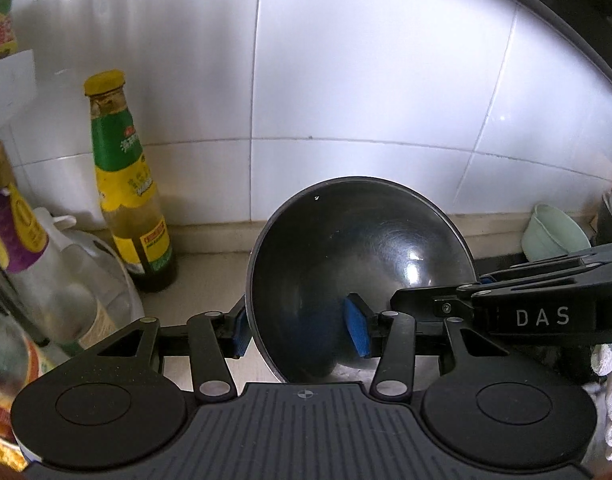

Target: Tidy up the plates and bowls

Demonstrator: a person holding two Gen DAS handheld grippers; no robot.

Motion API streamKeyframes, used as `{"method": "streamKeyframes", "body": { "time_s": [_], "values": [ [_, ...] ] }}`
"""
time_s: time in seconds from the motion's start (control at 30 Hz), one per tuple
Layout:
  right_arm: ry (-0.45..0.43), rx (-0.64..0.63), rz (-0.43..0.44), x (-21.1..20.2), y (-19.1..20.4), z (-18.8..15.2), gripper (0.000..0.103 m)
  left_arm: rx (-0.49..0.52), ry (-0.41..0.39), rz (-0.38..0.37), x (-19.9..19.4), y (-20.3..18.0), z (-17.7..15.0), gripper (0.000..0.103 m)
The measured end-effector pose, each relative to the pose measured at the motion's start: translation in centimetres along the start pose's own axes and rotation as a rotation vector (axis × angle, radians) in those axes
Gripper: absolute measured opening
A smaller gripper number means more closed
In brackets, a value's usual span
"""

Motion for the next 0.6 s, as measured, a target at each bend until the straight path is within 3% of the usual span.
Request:
{"method": "streamKeyframes", "body": {
  "time_s": [0.6],
  "values": [
    [0.107, 0.057, -0.004, 0.5, 0.3, -5.7, 0.019, 0.015, 0.117, -0.027, 0.9, 0.1, -5.2, 0.056]
  ]
}}
Point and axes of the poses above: each gripper's, at about its wrist camera, not at the fingertips, and x roughly the way its jaws point, y to its left, z to its top, the point moved 3 cm from there along x, roughly the way its jaws point, and after that the axes turned 4 degrees about -x, right-handed, at the moved point
